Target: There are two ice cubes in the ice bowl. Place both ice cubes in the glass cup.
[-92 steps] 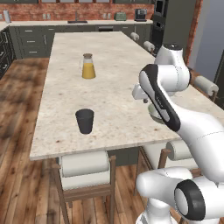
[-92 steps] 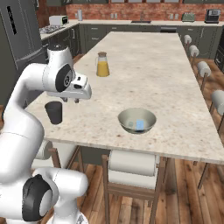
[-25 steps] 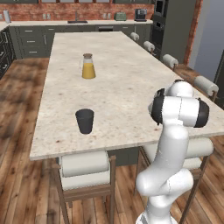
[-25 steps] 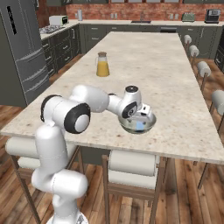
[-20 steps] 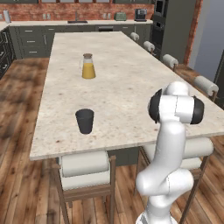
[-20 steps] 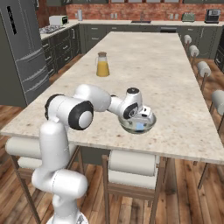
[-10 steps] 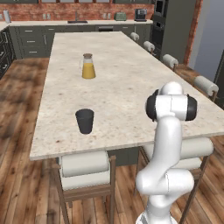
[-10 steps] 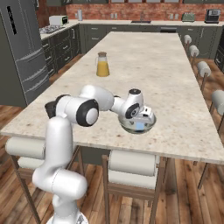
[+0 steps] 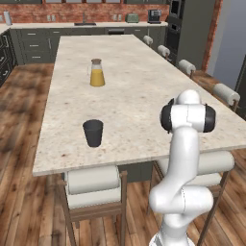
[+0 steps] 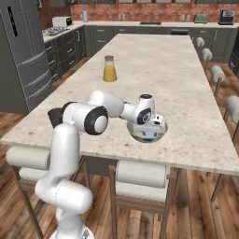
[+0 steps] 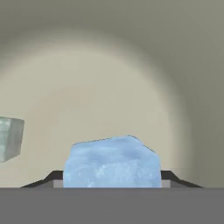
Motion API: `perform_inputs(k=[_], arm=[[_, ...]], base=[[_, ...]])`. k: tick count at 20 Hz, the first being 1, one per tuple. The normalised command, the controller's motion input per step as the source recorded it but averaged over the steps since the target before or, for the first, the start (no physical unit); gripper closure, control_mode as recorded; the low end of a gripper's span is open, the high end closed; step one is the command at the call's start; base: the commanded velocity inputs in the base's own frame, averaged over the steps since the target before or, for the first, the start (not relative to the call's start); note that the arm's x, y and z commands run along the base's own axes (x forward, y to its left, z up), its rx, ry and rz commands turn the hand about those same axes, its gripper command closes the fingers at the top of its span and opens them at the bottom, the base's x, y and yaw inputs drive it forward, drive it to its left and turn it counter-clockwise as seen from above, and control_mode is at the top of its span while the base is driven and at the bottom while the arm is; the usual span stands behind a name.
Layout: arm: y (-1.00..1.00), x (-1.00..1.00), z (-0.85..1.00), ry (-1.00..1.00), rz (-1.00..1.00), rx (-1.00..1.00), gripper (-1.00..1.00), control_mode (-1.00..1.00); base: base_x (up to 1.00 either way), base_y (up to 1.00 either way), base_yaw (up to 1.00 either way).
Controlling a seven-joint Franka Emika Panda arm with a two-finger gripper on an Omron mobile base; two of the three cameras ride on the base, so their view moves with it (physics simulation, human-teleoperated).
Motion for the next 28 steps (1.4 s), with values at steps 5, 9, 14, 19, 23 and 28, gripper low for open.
perform_inputs(k=[5, 9, 14, 19, 23, 28], arm=[[0.27, -0.18, 0.47, -0.04, 0.0, 0.02, 1.0, -1.0], [0.34, -0.58, 1.0, -0.13, 0.0, 0.03, 1.0, -1.0], [0.51, -0.59, 1.0, -0.11, 0.0, 0.04, 1.0, -1.0], [0.88, -0.66, 0.99, -0.01, 0.0, 0.03, 1.0, -1.0], [1.0, -0.41, 0.71, 0.01, 0.0, 0.0, 1.0, -1.0], [1.0, -0.5, 0.35, 0.04, 0.0, 0.03, 1.0, -1.0]], base=[[0.0, 0.0, 0.0], [0.0, 0.0, 0.0], [0.0, 0.0, 0.0], [0.0, 0.0, 0.0], [0.0, 0.0, 0.0], [0.0, 0.0, 0.0]])
